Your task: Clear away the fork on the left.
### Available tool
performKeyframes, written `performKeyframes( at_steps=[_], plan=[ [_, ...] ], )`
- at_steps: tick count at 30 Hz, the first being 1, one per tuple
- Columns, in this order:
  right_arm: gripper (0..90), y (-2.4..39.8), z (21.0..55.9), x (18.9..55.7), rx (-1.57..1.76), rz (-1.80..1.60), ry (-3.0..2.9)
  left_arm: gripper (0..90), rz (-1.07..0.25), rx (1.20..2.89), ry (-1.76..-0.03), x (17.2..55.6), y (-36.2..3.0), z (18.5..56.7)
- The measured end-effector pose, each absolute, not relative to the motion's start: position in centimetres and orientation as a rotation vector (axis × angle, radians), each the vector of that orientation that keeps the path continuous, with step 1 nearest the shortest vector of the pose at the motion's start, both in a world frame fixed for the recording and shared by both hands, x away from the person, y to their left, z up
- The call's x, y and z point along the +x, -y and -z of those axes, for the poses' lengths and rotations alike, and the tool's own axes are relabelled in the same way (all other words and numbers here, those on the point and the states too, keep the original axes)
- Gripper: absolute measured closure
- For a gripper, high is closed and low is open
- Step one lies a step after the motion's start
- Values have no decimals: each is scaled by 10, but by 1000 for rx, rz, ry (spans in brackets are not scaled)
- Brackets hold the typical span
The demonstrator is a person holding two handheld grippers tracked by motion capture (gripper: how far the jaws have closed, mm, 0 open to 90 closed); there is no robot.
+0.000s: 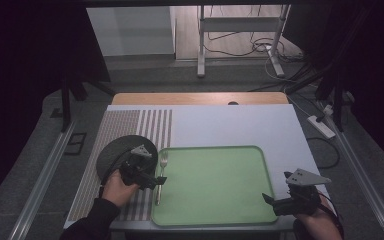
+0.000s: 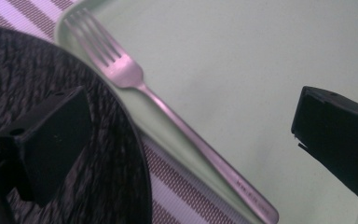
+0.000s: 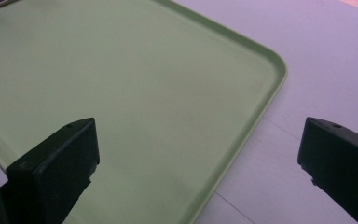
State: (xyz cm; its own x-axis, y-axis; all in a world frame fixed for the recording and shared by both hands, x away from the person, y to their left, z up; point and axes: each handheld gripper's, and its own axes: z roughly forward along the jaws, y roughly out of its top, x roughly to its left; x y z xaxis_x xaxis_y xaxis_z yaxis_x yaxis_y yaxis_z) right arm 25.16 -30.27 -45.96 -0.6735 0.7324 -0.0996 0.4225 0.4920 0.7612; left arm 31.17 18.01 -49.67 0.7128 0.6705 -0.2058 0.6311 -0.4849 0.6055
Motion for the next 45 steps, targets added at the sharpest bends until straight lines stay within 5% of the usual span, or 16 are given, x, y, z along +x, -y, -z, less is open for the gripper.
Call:
performKeyframes(
  at_steps=[45],
  plan=[
    [0, 304, 459, 252, 996, -1023, -2308, 0, -149, 2050, -1154, 248, -262, 497]
  ],
)
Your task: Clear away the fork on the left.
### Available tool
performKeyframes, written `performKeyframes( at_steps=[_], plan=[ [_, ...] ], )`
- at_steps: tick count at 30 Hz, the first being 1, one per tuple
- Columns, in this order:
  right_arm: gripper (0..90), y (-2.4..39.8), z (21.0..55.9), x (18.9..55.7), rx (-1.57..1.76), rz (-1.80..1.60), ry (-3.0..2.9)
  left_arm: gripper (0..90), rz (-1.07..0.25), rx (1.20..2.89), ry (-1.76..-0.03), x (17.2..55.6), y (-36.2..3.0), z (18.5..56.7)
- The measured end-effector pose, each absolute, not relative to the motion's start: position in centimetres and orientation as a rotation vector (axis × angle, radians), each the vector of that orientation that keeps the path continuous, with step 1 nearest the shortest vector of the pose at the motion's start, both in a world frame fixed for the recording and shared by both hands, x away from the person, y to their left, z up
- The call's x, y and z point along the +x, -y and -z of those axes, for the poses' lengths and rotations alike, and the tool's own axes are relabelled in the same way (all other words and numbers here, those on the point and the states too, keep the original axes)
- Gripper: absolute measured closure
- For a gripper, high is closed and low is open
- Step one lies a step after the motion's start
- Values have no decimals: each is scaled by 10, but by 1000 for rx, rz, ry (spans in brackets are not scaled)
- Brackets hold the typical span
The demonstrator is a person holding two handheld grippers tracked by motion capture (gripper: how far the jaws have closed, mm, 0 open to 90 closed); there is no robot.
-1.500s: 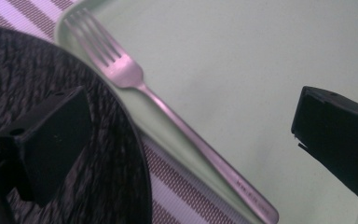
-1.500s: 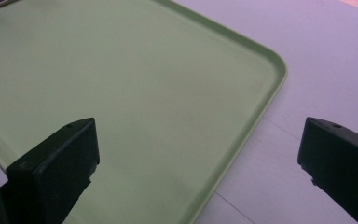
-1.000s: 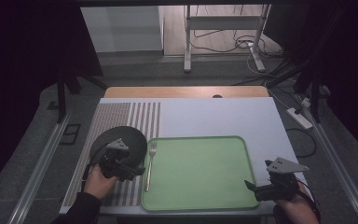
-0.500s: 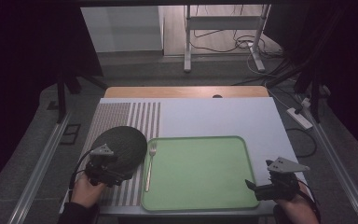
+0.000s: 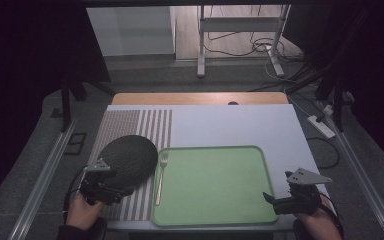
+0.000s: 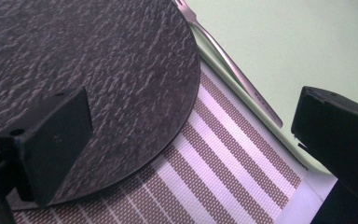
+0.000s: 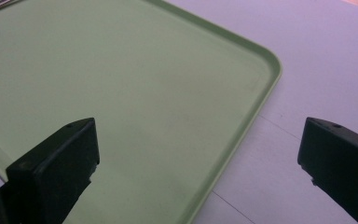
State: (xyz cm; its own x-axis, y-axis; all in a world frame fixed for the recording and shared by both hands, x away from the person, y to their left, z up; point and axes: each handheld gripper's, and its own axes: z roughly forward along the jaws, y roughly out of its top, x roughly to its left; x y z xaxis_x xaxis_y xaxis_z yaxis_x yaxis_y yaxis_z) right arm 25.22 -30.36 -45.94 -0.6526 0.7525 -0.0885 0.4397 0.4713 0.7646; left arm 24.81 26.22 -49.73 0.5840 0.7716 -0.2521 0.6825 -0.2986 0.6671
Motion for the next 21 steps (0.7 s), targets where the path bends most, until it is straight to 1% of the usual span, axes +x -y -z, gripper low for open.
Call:
performKeyframes(
  at_steps=[11, 21],
  plan=[
    [0, 304, 459, 253, 998, -1023, -2307, 0, -210, 2035, -1195, 236, -273, 495],
    [0, 303, 459, 252, 991, -1013, -2311, 0, -226, 2025, -1206, 227, -279, 494]
  ],
)
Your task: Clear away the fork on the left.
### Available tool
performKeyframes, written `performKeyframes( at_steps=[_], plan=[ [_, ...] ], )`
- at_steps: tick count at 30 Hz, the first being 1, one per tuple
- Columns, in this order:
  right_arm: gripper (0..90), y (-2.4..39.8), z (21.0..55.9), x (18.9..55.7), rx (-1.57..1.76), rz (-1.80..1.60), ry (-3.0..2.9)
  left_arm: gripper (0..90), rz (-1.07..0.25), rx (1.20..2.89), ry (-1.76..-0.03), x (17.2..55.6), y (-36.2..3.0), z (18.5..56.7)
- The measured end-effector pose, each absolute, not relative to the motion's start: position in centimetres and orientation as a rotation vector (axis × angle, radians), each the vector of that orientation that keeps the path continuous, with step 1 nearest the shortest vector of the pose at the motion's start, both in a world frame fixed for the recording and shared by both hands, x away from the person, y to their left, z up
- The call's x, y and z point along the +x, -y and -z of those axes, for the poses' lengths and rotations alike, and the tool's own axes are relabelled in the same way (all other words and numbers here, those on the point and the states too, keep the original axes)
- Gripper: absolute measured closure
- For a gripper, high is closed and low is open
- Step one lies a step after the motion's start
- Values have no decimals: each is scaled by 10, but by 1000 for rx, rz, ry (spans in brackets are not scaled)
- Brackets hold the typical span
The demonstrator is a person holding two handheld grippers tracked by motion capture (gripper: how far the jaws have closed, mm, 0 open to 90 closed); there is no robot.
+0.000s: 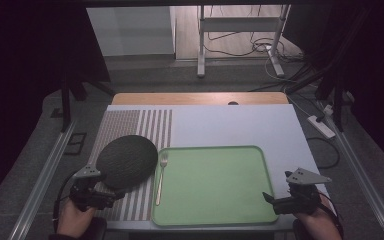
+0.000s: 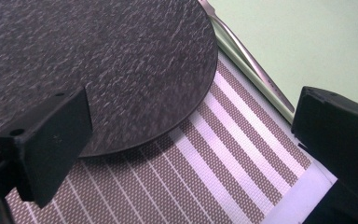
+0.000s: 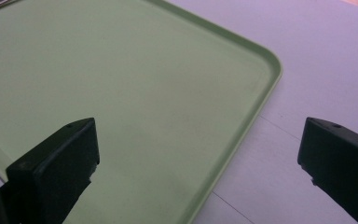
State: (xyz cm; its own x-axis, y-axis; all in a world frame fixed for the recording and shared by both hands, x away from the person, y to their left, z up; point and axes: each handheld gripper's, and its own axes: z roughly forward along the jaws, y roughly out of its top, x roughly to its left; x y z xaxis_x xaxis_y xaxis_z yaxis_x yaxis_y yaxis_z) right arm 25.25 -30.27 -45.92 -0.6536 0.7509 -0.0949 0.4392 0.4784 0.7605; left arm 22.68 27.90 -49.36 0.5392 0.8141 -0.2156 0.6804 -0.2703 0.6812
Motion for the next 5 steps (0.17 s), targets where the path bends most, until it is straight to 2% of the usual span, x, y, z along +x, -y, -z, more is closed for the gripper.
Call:
performKeyframes(
  at_steps=[5],
  plan=[
    [0, 303, 459, 252, 986, -1010, -2314, 0, -200, 1997, -1205, 227, -283, 494]
  ],
)
